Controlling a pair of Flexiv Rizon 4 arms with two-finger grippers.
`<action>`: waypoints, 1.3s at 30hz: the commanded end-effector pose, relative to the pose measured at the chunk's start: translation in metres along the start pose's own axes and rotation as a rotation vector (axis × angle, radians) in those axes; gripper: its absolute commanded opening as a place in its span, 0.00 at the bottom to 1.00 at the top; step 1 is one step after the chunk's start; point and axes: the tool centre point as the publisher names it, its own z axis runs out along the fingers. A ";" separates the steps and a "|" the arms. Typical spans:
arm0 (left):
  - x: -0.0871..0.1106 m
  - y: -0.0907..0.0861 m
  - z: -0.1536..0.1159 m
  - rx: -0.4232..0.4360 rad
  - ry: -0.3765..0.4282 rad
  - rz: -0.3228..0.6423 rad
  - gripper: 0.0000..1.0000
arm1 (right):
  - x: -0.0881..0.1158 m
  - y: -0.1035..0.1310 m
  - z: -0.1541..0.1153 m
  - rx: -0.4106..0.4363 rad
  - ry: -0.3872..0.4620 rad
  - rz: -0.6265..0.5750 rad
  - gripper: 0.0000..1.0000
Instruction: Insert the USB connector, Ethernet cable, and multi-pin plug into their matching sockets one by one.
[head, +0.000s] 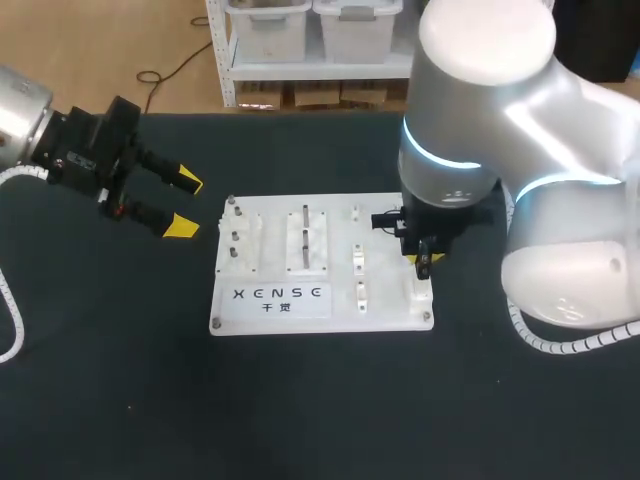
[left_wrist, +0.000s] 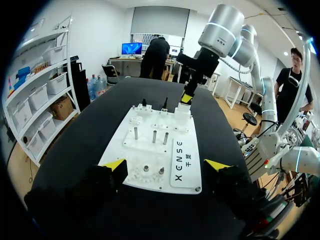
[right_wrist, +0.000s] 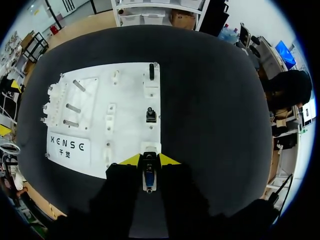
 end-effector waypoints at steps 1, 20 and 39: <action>0.001 0.001 0.000 0.002 -0.002 0.003 1.00 | 0.002 -0.001 0.003 -0.004 -0.015 0.004 0.00; 0.001 0.001 0.000 0.002 -0.002 0.003 1.00 | -0.001 -0.004 0.001 0.002 -0.050 0.003 0.00; 0.001 0.001 0.000 0.002 -0.002 0.003 1.00 | 0.012 0.000 0.014 -0.012 -0.033 0.020 0.00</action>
